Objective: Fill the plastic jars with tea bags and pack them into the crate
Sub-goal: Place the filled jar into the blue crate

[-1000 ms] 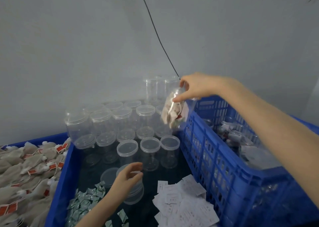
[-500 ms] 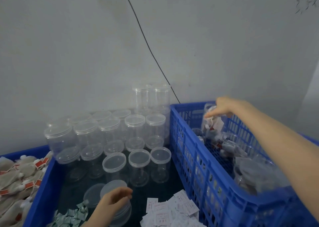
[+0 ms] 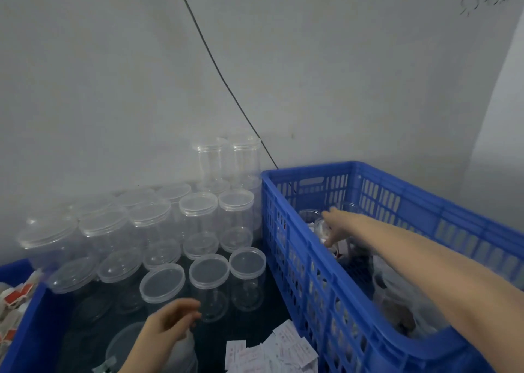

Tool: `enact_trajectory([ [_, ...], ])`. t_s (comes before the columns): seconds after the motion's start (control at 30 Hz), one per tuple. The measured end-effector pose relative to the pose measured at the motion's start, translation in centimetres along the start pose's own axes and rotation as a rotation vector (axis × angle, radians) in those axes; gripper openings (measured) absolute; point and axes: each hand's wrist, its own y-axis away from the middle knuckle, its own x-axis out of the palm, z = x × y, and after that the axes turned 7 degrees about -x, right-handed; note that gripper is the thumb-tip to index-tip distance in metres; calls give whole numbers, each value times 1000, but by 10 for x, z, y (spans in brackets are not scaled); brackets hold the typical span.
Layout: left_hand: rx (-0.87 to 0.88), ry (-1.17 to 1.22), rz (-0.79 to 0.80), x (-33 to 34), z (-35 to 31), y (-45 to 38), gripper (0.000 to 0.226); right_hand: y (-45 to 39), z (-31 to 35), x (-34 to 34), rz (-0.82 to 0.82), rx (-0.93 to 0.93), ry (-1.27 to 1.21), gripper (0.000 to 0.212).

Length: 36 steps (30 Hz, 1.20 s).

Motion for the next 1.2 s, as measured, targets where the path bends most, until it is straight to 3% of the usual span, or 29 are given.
enact_trajectory([
  [0.4, 149, 35, -4, 29, -61, -38, 27, 10, 5, 30, 73, -91, 36, 79],
  [0.73, 173, 43, 26, 41, -74, -45, 28, 13, 11, 23, 135, -133, 229, 82],
  [0.83, 171, 17, 17, 31, -66, -42, 30, 20, 26, -11, 148, -186, 277, 61],
  [1.0, 139, -18, -2, 5, -59, -35, 28, 37, 57, -68, -102, -226, 402, 32],
  [1.1, 142, -56, -17, -13, -57, -30, 25, 48, 79, -99, -311, -279, 421, 30],
  [1.2, 151, -124, -25, -29, -52, -22, 27, 59, 107, -124, -415, -275, 388, 32],
])
